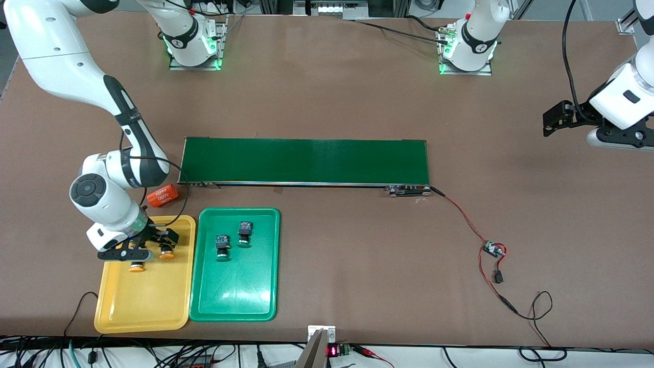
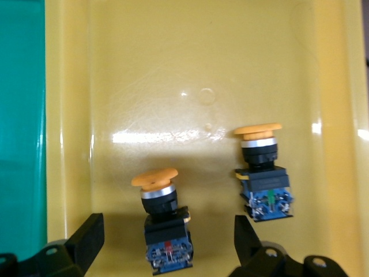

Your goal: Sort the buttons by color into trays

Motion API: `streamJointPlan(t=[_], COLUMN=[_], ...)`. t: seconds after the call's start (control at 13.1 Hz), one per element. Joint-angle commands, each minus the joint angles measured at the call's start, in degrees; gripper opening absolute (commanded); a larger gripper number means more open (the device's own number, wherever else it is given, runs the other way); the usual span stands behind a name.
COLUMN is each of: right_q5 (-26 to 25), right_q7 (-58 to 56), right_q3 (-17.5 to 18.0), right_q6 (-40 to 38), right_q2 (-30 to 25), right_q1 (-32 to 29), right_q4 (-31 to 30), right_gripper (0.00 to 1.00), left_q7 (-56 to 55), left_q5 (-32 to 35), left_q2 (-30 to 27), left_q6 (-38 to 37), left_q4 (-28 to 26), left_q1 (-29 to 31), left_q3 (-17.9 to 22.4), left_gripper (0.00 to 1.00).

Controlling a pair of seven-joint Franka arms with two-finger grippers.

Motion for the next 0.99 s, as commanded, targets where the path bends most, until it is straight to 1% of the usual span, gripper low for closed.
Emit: streamJointPlan(t=[0.0, 0.15, 0.38, 0.46, 0.53, 0.61, 0.69, 0.76, 0.84, 0.92], right_q5=[6.87, 11.2, 14.98, 15.95, 16.14, 16.14, 15.79, 14.92, 15.43, 16.39], right_q7=[-0.55, -0.91, -1.26, -3.26, -6.59, -8.97, -8.82, -8.82, -9.43, -10.65], right_q3=[0.03, 0.03, -0.06, -0.23, -1.28, -2.68, -4.0, -6.19, -9.61, -12.6], right_q6=[-11.59, -23.01, -37.0, -41.22, -45.53, -47.92, -49.6, -53.27, -55.66, -55.68], right_q2=[-8.47, -15.23, -23.77, -25.97, -28.17, -30.45, -32.39, -34.06, -35.12, -37.13], right_q1=[0.3, 0.39, 0.04, -0.22, 0.21, 0.74, 2.4, 4.85, 7.05, 8.81], right_q4=[-0.56, -0.47, -0.38, -0.21, 0.58, 0.67, 0.67, 0.67, 0.5, 0.15], right_gripper=[1.0, 1.0, 1.0, 1.0, 1.0, 1.0, 1.0, 1.0, 1.0, 1.0], left_q7=[1.1, 1.1, 1.1, 1.1, 1.1, 1.1, 1.19, 1.1, 1.19, 1.19], left_q5=[0.79, 0.79, 0.79, 0.79, 0.79, 0.79, 0.79, 0.79, 0.79, 0.79], left_q2=[-0.18, -0.18, -0.18, -0.18, -0.18, -0.18, -0.18, -0.18, -0.18, -0.18], left_q6=[-0.88, -0.88, -0.88, -0.88, -0.88, -0.88, -0.88, -0.88, -0.88, -0.88], left_q4=[0.69, 0.69, 0.69, 0.69, 0.69, 0.69, 0.69, 0.69, 0.69, 0.69], left_q1=[0.3, 0.3, 0.3, 0.3, 0.3, 0.3, 0.3, 0.3, 0.3, 0.3], left_q3=[-0.13, -0.13, -0.13, -0.13, -0.13, -0.13, -0.13, -0.13, -0.13, -0.13], left_gripper=[1.0, 1.0, 1.0, 1.0, 1.0, 1.0, 1.0, 1.0, 1.0, 1.0])
